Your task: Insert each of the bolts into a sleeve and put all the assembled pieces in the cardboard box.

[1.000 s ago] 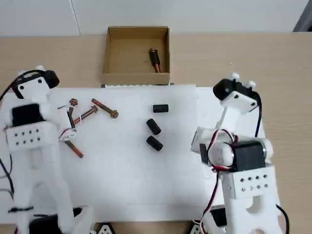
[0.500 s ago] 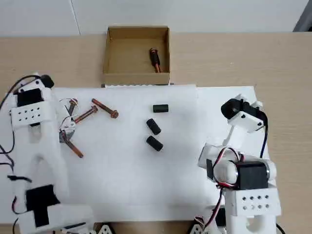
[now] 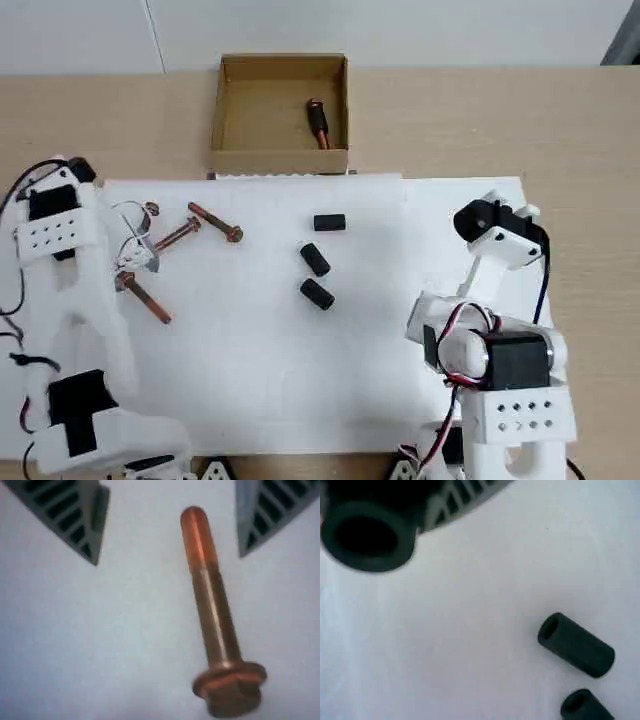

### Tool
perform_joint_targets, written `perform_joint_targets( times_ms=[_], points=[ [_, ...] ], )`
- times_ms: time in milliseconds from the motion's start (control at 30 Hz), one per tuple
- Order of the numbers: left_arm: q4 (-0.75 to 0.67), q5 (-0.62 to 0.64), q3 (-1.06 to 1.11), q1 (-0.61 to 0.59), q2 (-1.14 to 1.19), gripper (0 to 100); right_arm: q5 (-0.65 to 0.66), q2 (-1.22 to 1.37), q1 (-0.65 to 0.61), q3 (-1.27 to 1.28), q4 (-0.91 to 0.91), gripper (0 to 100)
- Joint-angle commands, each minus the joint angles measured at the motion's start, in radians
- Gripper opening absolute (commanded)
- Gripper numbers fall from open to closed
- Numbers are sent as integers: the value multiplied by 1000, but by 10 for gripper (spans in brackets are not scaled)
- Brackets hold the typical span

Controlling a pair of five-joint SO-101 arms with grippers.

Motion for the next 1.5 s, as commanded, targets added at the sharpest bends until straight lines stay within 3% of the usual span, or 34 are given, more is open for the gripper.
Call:
perform_joint_targets(
  times_ms=[0,733,1000,1233,1467],
  points=[
    [-58,5,30,-25,-6,174,18,-15,10,-3,-15,2],
    [-327,5,263,-29,-6,173,32,-24,10,-3,4,2],
    [-347,5,275,-29,-6,172,32,-24,10,-3,4,2],
    [-341,5,275,-26,-6,1,32,-24,10,-3,4,2],
    [-339,5,275,-26,-15,5,32,-24,10,-3,4,2]
  ],
)
